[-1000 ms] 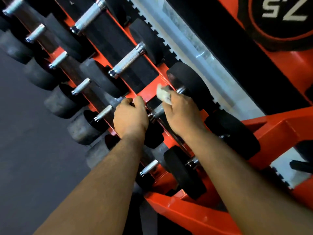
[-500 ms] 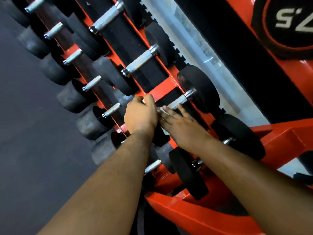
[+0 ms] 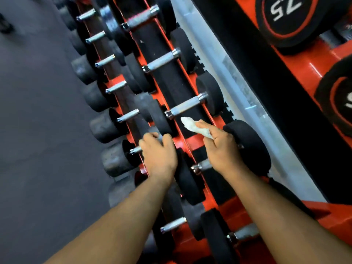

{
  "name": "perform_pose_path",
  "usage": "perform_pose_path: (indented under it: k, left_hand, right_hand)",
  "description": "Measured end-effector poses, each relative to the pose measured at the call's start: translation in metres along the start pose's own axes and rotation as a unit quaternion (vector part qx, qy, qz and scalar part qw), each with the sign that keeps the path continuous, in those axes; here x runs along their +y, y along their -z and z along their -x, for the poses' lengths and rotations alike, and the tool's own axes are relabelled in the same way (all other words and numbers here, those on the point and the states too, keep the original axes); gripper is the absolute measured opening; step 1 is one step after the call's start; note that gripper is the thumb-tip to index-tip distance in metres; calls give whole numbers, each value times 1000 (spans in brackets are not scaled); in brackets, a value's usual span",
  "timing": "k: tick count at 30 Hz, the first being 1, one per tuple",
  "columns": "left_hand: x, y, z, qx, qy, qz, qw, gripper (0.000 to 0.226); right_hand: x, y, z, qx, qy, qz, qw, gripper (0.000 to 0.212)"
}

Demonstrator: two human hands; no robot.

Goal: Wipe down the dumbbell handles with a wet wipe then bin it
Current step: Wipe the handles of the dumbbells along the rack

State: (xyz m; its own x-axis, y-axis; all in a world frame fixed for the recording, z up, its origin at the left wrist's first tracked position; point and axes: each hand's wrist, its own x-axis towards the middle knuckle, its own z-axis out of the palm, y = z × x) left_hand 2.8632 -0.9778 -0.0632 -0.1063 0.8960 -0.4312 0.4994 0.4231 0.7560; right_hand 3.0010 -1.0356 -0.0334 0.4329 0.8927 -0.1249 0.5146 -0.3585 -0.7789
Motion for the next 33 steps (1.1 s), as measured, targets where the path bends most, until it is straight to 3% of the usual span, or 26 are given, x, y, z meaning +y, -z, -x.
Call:
perform_pose_path:
  k: [3,7,10,13,16,18,19,22,24,28,31,33]
  left_hand:
    - [13,7,-43,46,-49,4,998,24]
    - [51,-6,-99,0,-17,-2,1000,29]
    - [69,-23,-136,-32,72,-15,997,41]
    - [68,-31,-151,-60,62,-48,995,42]
    - [68,-30,-147,-60,39,-67,995,40]
    - [70,-31,-146,-51,37,-68,996,38]
    - [71,-30,-146,-47,35,-70,996,37]
    - [70,-31,-146,-41,28,-77,996,35]
    - [70,-30,-145,-35,36,-82,995,32]
    - [71,-32,-141,-27,41,-97,994,31]
    - [72,-31,-141,-23,27,-104,994,32]
    - [72,-31,-139,-21,17,-103,994,32]
  right_hand:
    - [-3,-17,-30,2,56,86,995,51]
    - [0,-35,-71,-21,172,324,930,66]
    - [5,-53,-97,-97,186,449,869,68]
    - [19,-70,-104,-163,193,505,826,67]
    - [13,-77,-112,-175,194,551,792,48]
    - [-6,-80,-130,-189,170,519,816,34]
    - [-17,-82,-140,-206,145,486,837,31]
    - [-32,-86,-151,-222,107,464,851,32]
    - [-16,-85,-131,-200,129,483,842,42]
    - [12,-79,-96,-199,161,582,772,62]
    - [0,-88,-125,-199,174,564,782,59]
    - [-19,-92,-148,-215,181,581,764,65]
